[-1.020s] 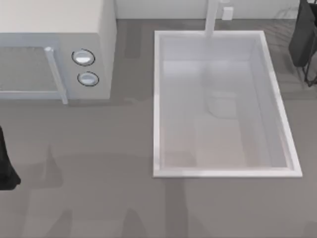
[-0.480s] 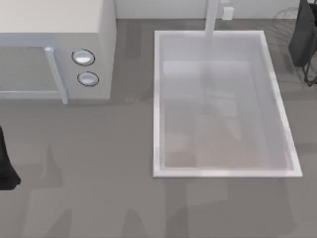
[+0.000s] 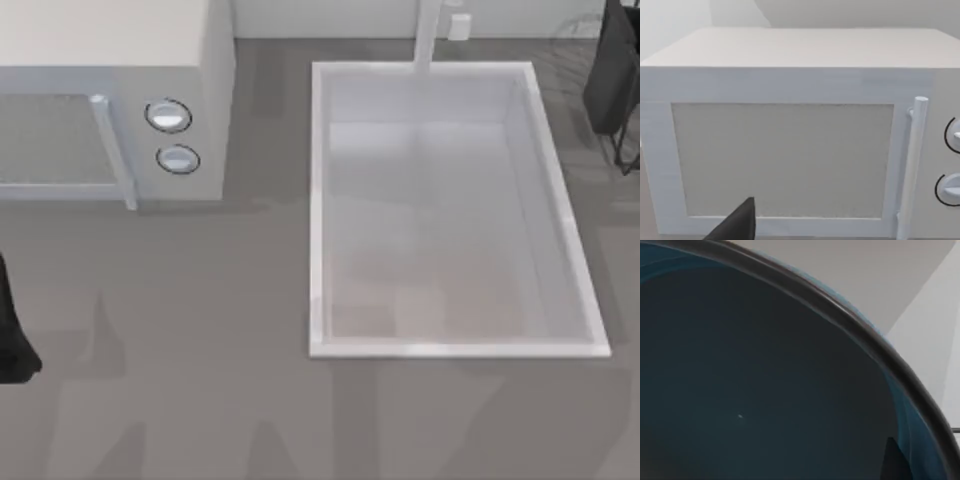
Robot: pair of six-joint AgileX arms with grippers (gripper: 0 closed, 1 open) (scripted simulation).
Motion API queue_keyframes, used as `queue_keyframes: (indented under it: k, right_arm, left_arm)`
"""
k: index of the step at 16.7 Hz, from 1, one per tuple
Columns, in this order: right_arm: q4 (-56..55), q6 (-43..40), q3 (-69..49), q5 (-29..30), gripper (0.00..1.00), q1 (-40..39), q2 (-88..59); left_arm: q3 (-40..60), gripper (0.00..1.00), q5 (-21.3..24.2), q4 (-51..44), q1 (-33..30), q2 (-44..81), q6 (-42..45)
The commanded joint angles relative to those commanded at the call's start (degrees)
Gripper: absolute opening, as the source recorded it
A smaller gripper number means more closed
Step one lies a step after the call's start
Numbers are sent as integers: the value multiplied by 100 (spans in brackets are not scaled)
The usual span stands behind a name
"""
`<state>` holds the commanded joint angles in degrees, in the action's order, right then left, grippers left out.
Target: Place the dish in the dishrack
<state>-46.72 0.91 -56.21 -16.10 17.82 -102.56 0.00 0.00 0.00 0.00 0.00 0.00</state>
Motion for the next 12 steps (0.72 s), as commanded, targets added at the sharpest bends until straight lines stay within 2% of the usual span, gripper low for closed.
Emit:
queue_keyframes:
  k: [5, 12]
  right_arm:
    - [-44, 2, 14, 21, 0, -24, -40]
    - [-44, 2, 14, 21, 53, -24, -40]
  left_arm:
    - [0, 100, 0, 0, 0, 0, 0]
    - [0, 100, 0, 0, 0, 0, 0]
